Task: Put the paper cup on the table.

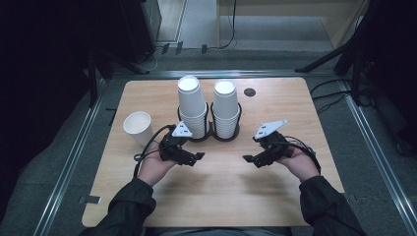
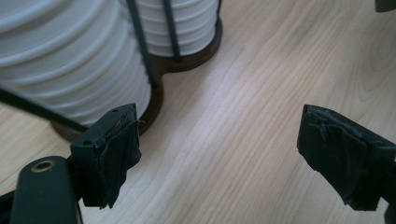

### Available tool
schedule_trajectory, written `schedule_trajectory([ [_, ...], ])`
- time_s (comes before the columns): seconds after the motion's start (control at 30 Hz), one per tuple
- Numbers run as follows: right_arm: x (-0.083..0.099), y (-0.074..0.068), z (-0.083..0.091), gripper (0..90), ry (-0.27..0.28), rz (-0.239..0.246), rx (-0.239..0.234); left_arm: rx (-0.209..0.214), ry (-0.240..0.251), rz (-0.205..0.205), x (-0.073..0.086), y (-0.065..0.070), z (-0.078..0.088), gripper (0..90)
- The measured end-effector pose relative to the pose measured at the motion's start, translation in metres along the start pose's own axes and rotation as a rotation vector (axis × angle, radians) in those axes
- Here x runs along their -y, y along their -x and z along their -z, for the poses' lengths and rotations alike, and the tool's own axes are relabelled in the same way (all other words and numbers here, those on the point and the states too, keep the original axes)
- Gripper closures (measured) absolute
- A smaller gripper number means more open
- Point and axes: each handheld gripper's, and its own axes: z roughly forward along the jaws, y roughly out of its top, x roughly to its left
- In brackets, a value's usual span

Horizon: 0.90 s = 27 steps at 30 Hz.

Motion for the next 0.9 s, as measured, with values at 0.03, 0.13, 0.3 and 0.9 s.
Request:
schedule_trajectory([
  [0.03, 0.0, 0.0, 0.0, 19.6, -0.002, 0.0, -0.001, 0.007, -0.006, -0.005, -0.001, 0.002, -0.003, 13.4],
  [0.13, 0.001, -0.002, 0.0, 19.6, -0.007, -0.005, 0.0, 0.025, -0.027, -0.019, -0.002, 0.007, -0.01, 13.4],
  [0.3, 0.001, -0.005, -0.002, 19.3, 0.0, -0.017, -0.001, 0.054, -0.05, -0.038, -0.005, 0.014, -0.02, 13.4],
  [0.9, 0.007, -0.013, -0.001, 19.2, 0.001, -0.04, 0.005, 0.114, -0.094, -0.064, -0.014, 0.023, -0.034, 13.4],
])
